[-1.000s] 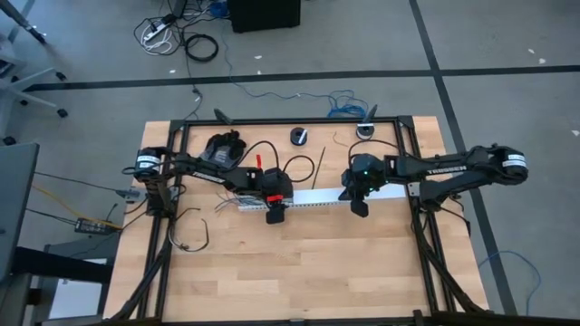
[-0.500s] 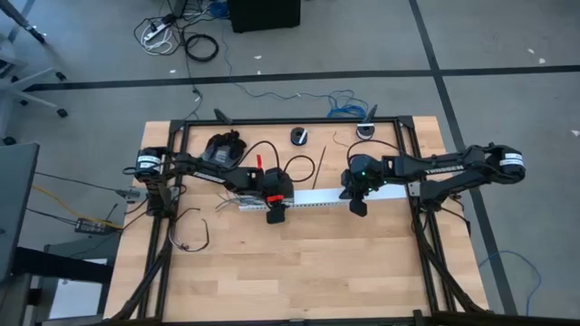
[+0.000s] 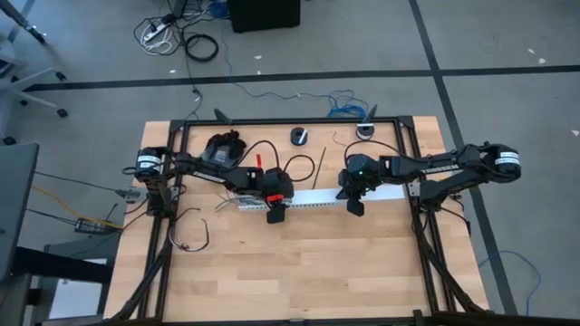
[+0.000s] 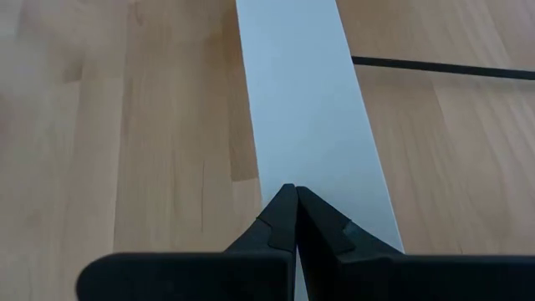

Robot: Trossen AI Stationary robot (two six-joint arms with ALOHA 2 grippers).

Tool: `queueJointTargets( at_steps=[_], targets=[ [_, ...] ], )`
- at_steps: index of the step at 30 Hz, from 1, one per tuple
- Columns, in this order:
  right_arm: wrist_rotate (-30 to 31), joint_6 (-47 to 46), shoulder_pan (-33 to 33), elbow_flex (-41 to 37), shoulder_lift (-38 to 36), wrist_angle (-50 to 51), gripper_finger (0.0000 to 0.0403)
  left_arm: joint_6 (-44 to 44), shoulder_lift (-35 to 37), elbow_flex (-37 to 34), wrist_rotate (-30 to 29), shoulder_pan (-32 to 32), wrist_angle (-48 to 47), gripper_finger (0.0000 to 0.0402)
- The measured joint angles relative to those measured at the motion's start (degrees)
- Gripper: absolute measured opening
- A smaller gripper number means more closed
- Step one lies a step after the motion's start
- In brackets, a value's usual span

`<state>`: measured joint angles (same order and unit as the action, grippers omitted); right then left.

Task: Ziptie cables
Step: Close the white cable duct

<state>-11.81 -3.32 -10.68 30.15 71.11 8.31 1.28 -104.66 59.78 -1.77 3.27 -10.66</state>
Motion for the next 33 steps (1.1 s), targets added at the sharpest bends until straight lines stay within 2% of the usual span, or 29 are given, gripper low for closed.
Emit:
queueJointTargets(
  at_steps=[16, 22, 27, 33],
  targets=[
    [-1.9, 0.6, 0.0, -0.1, 0.1, -3.0, 0.0000, 0.0, 0.0, 0.0, 0.4, 0.0, 1.5, 0.0224],
    [-2.5, 0.5, 0.0, 0.0, 3.9, -3.8, 0.0000, 0.0, 0.0, 0.0, 0.4, 0.0, 1.6, 0.0224],
    [-4.5, 0.6, 0.0, 0.2, 8.3, -8.8, 0.0000, 0.0, 0.0, 0.0, 0.4, 0.0, 1.5, 0.0224],
    [-4.6, 1.6, 0.0, 2.2, 8.7, -7.6, 0.0000, 0.0, 0.0, 0.0, 0.4, 0.0, 1.6, 0.0224]
  ],
)
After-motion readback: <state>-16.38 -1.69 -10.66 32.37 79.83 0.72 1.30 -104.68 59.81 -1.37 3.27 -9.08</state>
